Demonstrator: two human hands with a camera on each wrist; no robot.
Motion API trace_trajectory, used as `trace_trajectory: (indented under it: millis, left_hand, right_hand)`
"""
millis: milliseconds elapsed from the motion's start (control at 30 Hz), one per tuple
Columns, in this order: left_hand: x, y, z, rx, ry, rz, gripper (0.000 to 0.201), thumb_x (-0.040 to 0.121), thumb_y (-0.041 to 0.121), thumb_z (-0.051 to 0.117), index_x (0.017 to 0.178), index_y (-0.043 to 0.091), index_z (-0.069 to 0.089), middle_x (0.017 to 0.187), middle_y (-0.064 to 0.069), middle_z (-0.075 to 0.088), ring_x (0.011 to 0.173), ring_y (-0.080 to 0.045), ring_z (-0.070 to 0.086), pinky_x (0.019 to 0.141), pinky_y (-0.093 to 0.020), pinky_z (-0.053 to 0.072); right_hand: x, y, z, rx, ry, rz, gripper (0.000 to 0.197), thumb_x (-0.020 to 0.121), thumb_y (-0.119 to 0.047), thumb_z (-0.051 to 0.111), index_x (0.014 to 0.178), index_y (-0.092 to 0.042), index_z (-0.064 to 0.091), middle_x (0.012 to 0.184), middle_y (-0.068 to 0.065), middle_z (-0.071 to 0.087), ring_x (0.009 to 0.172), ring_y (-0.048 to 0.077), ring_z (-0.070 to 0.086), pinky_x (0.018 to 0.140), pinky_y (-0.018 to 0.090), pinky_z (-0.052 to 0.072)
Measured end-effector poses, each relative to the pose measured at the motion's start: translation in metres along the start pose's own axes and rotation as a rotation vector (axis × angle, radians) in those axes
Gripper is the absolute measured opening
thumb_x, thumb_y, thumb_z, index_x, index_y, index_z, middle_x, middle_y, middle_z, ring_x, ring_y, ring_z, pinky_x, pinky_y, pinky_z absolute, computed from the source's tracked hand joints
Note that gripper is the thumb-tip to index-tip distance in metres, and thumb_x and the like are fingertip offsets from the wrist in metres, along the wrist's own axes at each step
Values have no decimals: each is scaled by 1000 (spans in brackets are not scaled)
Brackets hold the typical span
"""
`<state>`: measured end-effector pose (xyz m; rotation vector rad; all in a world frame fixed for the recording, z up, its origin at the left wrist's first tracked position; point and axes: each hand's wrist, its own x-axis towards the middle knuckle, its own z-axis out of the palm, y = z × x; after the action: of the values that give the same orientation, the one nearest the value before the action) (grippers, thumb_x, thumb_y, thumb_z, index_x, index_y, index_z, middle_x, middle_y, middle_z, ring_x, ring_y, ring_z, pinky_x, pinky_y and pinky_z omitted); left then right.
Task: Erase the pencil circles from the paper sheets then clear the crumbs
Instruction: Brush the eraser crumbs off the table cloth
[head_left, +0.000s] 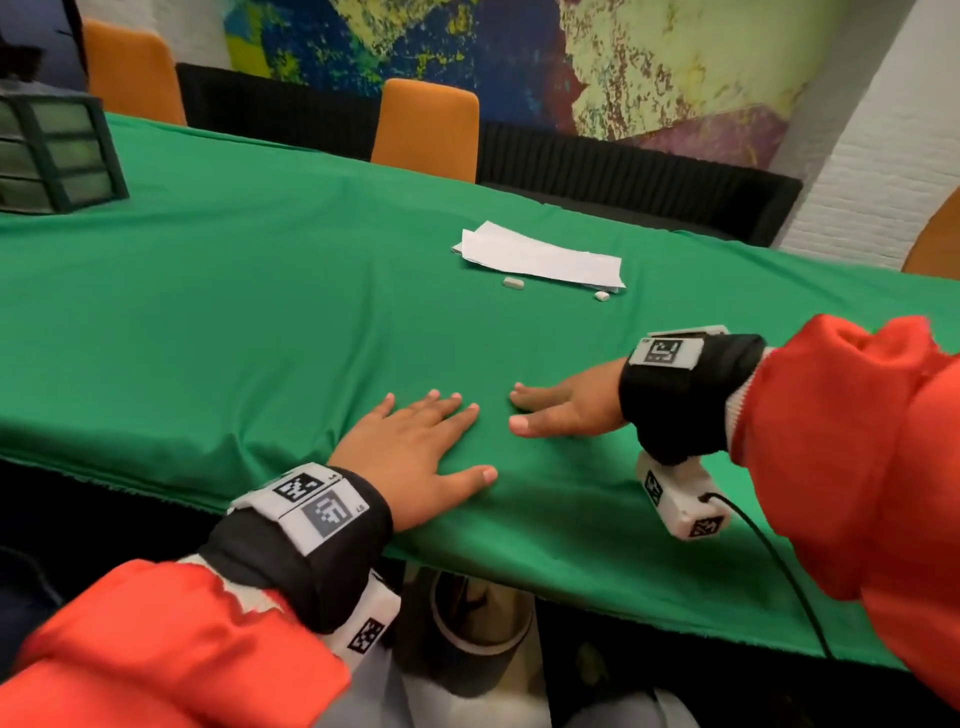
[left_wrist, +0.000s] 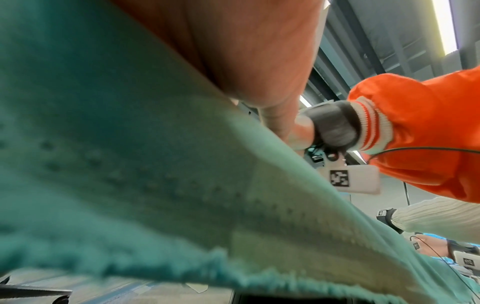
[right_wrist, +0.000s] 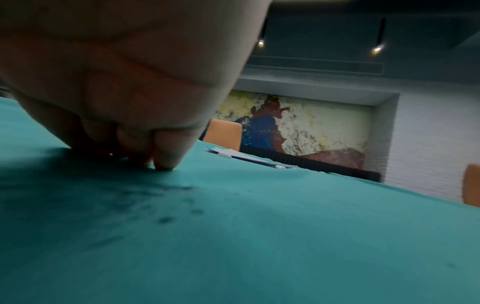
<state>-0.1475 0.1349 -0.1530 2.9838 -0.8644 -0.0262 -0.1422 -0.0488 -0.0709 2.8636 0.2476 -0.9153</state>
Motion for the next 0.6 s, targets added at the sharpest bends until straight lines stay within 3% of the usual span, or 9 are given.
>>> trace_trajectory:
  millis: [67, 100, 233, 333, 400, 433, 500, 567, 600]
  left_hand:
    - [-1, 0, 0, 8, 6, 0, 81, 83, 75, 17, 151, 33, 6, 159, 11, 4, 146, -6, 1, 117, -36, 2]
    - [-1, -1, 0, 8, 5, 1, 81, 83, 75, 18, 151, 33, 7, 159, 10, 4, 146, -6, 2, 117, -36, 3]
    - [0, 0, 0, -9, -6, -2, 98, 66, 81, 6, 151, 33, 10, 159, 10, 6, 146, -6, 4, 117, -36, 4]
    - [-5, 2, -1, -106, 32, 42, 80, 83, 73, 29, 150, 33, 15, 159, 9, 7, 146, -8, 7, 117, -32, 3]
    - [-15, 6, 3, -330, 128, 138, 83, 73, 72, 34, 146, 33, 31, 155, 11, 21, 143, -8, 20, 116, -26, 10]
    - [-24, 10, 5, -462, 188, 205, 81, 69, 71, 36, 140, 32, 42, 147, 13, 34, 137, -6, 31, 114, -23, 17]
    - [-45, 22, 13, -576, 259, 334, 61, 73, 61, 39, 118, 29, 63, 116, 17, 53, 111, 1, 50, 100, -18, 35]
    - [-63, 34, 27, -560, 245, 363, 43, 77, 55, 42, 96, 27, 69, 87, 18, 55, 84, 1, 54, 81, -20, 43]
    - [-69, 39, 35, -525, 178, 331, 38, 79, 53, 45, 92, 26, 69, 79, 16, 55, 78, -1, 53, 75, -21, 43]
  right_hand:
    - [-19, 2, 8, 65, 36, -49, 93, 66, -78, 17, 147, -33, 23, 154, -13, 19, 142, 10, 20, 118, 35, 10]
    - [-31, 3, 12, 121, 83, -62, 94, 63, -78, 20, 144, -33, 32, 151, -12, 30, 138, 10, 28, 117, 34, 16]
    - [-68, 18, 29, 338, 405, -75, 50, 91, -52, 37, 133, -28, 51, 133, -9, 54, 122, 9, 48, 108, 25, 30]
    - [-85, 29, 51, 463, 490, -66, 25, 92, -39, 49, 113, -31, 61, 117, -9, 64, 109, 8, 57, 104, 27, 38]
    - [-92, 31, 71, 553, 425, -97, 10, 93, -26, 53, 94, -30, 62, 99, -4, 69, 90, 9, 62, 91, 25, 47]
    - [-94, 29, 82, 604, 369, -119, 12, 93, -19, 54, 88, -28, 61, 89, -4, 68, 79, 7, 62, 81, 23, 49]
    - [-94, 22, 107, 643, 227, -127, 17, 94, -12, 52, 83, -22, 60, 77, -6, 64, 65, 1, 59, 68, 20, 48]
    - [-84, 14, 135, 608, 88, -79, 16, 94, -11, 50, 85, -20, 59, 73, -8, 60, 62, 1, 57, 61, 17, 46]
    - [-75, 11, 150, 587, 38, -45, 15, 94, -13, 49, 86, -20, 59, 73, -9, 59, 62, 1, 56, 59, 16, 45]
